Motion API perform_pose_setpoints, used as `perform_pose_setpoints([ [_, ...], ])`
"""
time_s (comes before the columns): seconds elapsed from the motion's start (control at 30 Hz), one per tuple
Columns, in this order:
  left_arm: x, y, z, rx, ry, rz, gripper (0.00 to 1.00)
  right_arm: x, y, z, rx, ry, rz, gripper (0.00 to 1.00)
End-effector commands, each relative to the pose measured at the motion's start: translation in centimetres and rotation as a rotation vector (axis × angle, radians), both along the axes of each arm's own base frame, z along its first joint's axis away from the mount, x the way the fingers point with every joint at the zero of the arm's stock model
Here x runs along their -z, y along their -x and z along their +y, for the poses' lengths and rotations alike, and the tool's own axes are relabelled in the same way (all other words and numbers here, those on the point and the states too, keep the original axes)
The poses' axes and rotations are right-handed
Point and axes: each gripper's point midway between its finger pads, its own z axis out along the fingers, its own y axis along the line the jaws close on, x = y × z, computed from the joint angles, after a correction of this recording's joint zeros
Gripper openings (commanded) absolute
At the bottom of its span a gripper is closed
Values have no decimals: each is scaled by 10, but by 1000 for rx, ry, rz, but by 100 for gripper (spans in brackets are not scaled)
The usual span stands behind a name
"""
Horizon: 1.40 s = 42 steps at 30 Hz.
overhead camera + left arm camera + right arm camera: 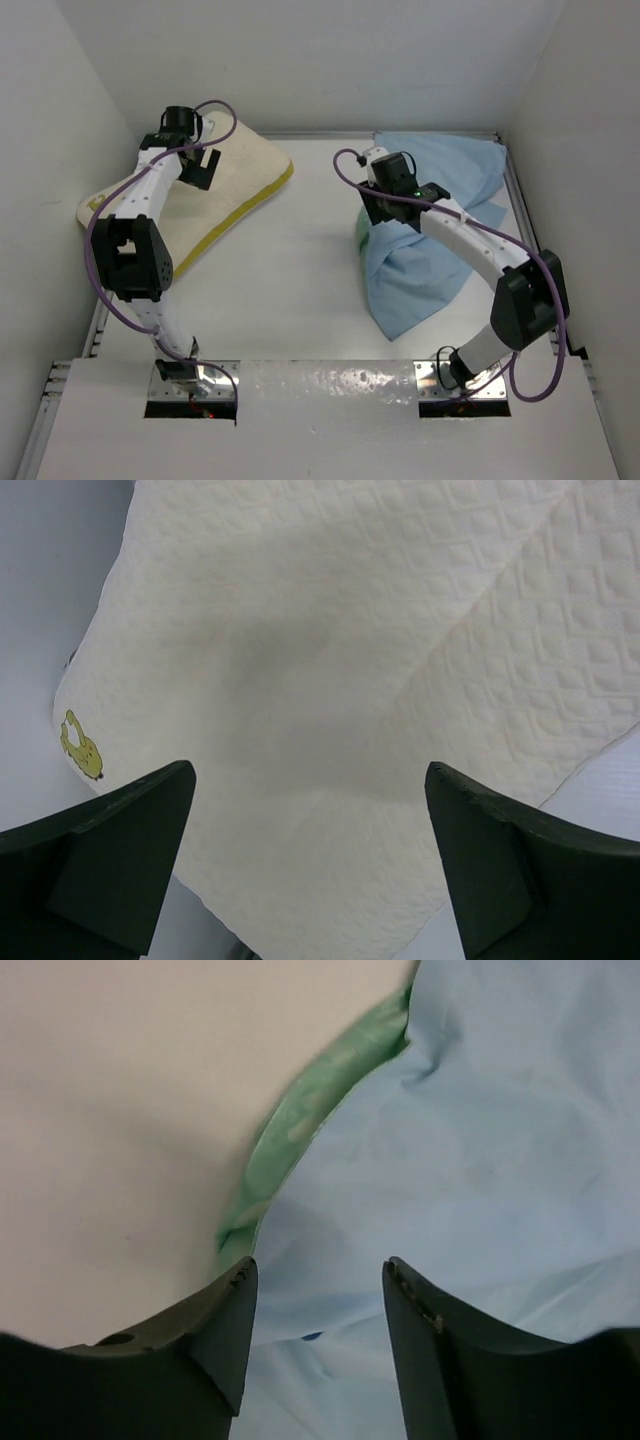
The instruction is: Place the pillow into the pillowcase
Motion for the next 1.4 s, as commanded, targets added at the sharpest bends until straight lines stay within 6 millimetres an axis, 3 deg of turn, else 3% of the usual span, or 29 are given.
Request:
perform_pose_setpoints([
  [0.0,-20,-2,-2,-6,16,-55,98,35,25,-3,85,-104,137,56],
  [0.03,-19,-2,-3,-4,20,-52,98,41,32,3,68,-110,158,62],
  [0.2,-16,1,-5,-1,30,-35,98,80,88,37,-67,-100,333,66],
  [0.33,-15,8,-3,-6,20,-28,98,101,124,32,-31,-109,423,62],
  [0.4,-13,12,-3,-7,17,-28,98,113,134,33,-39,-110,441,38],
  [0.47,-11,13,-2,-9,18,-30,98,113,131,52,-141,-111,422,6],
  [0.5,-9,13,-3,-12,21,-25,98,119,135,67,-207,-126,462,0],
  [0.53,-9,13,-3,-13,21,-25,98,119,131,77,-249,-124,462,0],
  [0.57,-9,12,-3,-14,22,-25,98,101,110,103,-317,-150,408,0],
  [0.67,-12,12,-4,-14,24,-30,98,84,79,156,-394,-240,395,0],
  [0.7,-12,13,-3,-10,21,-27,98,44,45,185,-387,-317,283,0],
  [0.73,-15,13,-2,-11,14,-34,98,34,19,202,-364,-360,202,0],
  [0.77,-16,15,-1,-11,7,-33,98,-1,-8,220,-322,-434,107,0],
  [0.83,-18,15,2,-13,-9,-39,98,-31,-54,239,-249,-490,-42,0],
  [0.87,-18,15,2,-11,-12,-42,97,-33,-64,245,-256,-490,-59,15],
  [0.9,-19,15,2,-11,-10,-45,98,-25,-62,250,-294,-466,-18,43],
  [0.93,-21,13,1,-8,-7,-49,98,-33,-73,263,-391,-420,-40,69],
  [0.97,-21,14,0,-3,-1,-44,97,-36,-70,264,-441,-374,-29,83],
  [1.0,-23,13,-6,15,17,-45,98,-29,-62,249,-431,-298,34,99],
  [1.07,-32,13,-24,87,65,-62,97,-55,-82,194,-300,-187,-62,99],
  [1.1,-35,11,-38,134,86,-71,96,-27,-77,156,-233,-128,-11,99],
  [1.13,-37,12,-53,190,103,-66,94,-63,-90,101,-104,-195,-65,99],
  [1.17,-39,12,-70,239,125,-64,92,-66,-92,69,-28,-227,-58,99],
  [1.2,-40,12,-108,335,145,-56,91,-61,-92,34,58,-250,-28,97],
  [1.23,-37,15,-130,391,145,-35,89,-42,-93,-29,222,-276,30,77],
  [1.27,-32,22,-154,455,141,-2,89,-41,-89,-57,289,-282,42,65],
  [1.3,-21,34,-210,590,142,42,88,-25,-80,-83,347,-260,97,53],
  [1.33,-13,45,-236,665,136,76,88,-19,-80,-114,415,-254,107,47],
  [1.37,-6,57,-263,756,120,98,88,-12,-78,-127,447,-247,120,53],
])
